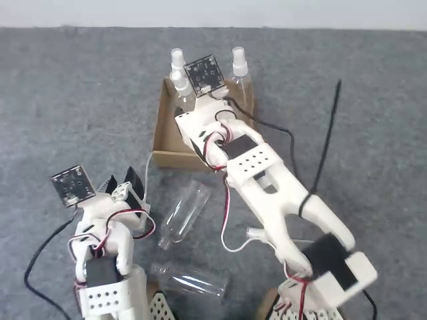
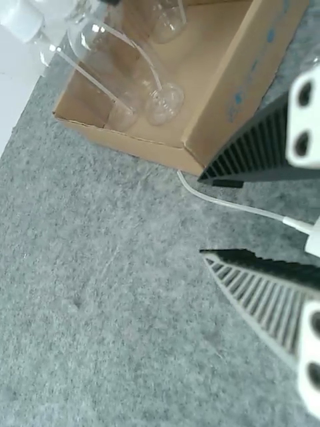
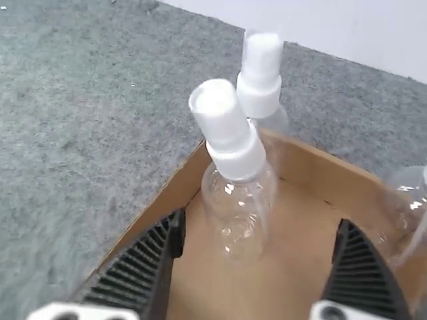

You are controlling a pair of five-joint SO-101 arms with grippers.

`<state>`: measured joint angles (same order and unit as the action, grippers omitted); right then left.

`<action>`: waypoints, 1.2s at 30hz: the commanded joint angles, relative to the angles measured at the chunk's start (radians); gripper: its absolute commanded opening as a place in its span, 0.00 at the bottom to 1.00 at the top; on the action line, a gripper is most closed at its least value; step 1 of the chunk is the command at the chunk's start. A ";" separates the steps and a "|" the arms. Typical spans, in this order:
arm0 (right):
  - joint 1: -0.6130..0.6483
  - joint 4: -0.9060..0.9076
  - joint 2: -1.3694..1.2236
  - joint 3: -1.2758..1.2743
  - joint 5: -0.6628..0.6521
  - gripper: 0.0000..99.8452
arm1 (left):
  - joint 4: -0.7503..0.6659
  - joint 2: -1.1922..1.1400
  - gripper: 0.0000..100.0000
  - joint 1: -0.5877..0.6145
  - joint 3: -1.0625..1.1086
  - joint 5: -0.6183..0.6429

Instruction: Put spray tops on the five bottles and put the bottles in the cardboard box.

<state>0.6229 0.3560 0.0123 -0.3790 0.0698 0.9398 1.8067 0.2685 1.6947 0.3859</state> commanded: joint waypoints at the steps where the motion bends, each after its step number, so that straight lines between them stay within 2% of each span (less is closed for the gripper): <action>1: 0.002 0.094 0.159 0.012 -0.015 0.29 | -0.002 0.012 0.15 -0.002 -0.010 -0.006; 11: -0.013 0.441 0.372 0.012 -0.083 0.29 | 0.002 0.012 0.15 0.000 -0.010 -0.006; 15: -0.013 0.602 0.426 0.008 -0.170 0.29 | 0.003 0.012 0.15 0.000 -0.010 -0.006; 21: -0.062 0.817 0.499 0.008 -0.178 0.29 | 0.003 0.012 0.15 0.000 -0.010 -0.006; 28: -0.137 0.978 0.516 0.006 -0.178 0.29 | 0.003 0.012 0.15 0.000 -0.010 -0.006; 34: -0.111 1.055 0.526 0.006 -0.178 0.29 | 0.002 0.012 0.15 0.008 -0.010 -0.006; 36: -0.085 1.056 0.522 0.006 -0.178 0.29 | -0.008 0.014 0.15 0.051 -0.010 -0.006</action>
<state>0.5079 1.3932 0.4864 -0.3790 -0.0959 0.9398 1.8067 0.2716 1.6947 0.3859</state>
